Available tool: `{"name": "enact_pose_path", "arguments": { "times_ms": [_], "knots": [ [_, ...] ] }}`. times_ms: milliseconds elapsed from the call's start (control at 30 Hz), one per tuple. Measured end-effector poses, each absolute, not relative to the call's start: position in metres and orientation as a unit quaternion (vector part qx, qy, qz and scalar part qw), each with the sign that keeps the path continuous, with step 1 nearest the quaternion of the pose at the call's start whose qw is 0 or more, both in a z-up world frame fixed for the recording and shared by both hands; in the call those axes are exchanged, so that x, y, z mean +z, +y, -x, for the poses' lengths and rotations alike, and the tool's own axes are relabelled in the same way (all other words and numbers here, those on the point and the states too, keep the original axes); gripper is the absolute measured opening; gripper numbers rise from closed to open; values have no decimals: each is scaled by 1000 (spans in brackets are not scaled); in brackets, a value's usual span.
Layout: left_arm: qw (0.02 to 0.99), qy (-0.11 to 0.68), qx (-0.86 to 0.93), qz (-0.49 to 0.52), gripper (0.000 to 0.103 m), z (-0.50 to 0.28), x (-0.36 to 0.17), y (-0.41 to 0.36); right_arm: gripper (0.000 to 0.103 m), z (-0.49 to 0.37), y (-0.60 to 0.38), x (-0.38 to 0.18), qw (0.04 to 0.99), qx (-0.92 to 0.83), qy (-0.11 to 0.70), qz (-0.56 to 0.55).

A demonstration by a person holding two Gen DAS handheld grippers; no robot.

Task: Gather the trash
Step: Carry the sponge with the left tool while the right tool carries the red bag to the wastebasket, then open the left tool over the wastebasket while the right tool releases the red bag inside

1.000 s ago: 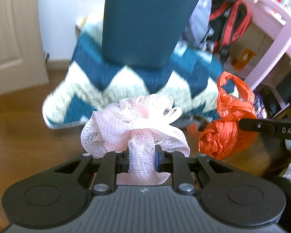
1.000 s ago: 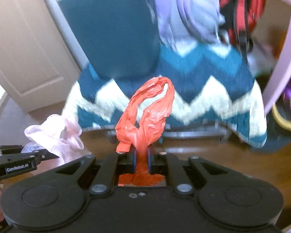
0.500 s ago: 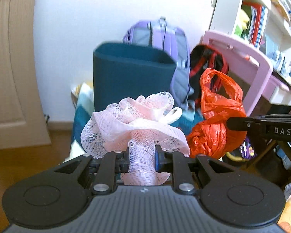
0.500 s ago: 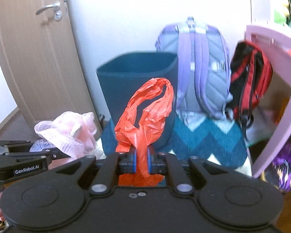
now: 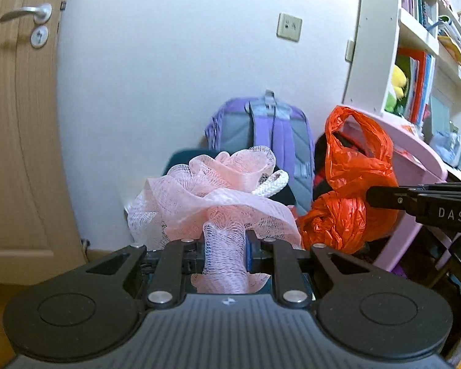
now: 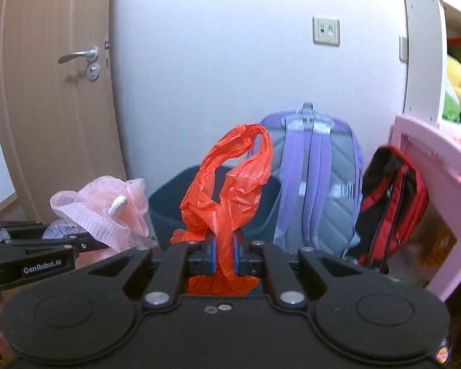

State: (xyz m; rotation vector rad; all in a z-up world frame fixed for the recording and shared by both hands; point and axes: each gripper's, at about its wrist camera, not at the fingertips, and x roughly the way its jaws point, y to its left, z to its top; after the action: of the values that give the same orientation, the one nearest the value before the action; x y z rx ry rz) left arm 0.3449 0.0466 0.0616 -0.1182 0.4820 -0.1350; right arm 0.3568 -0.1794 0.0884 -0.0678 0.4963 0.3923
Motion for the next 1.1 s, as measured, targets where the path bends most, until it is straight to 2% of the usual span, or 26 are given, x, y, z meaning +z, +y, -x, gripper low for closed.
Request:
{"name": "enact_pose_path", "arguments": {
  "times_ms": [267,433,800,1100],
  "knots": [
    [970,229,-54,56,19,-402,87,53,9,-409,-164,108,955,189,226,34],
    [970,233,-51,42,19,-443,87,50,9,-444,-151,102,954,186,232,50],
    [957,287,-49,8,19,-523,42,33,9,-519,-135,45,937,174,294,67],
    [943,329,-47,1,19,-558,1,29,9,-542,-120,4,912,202,341,103]
  ]
}}
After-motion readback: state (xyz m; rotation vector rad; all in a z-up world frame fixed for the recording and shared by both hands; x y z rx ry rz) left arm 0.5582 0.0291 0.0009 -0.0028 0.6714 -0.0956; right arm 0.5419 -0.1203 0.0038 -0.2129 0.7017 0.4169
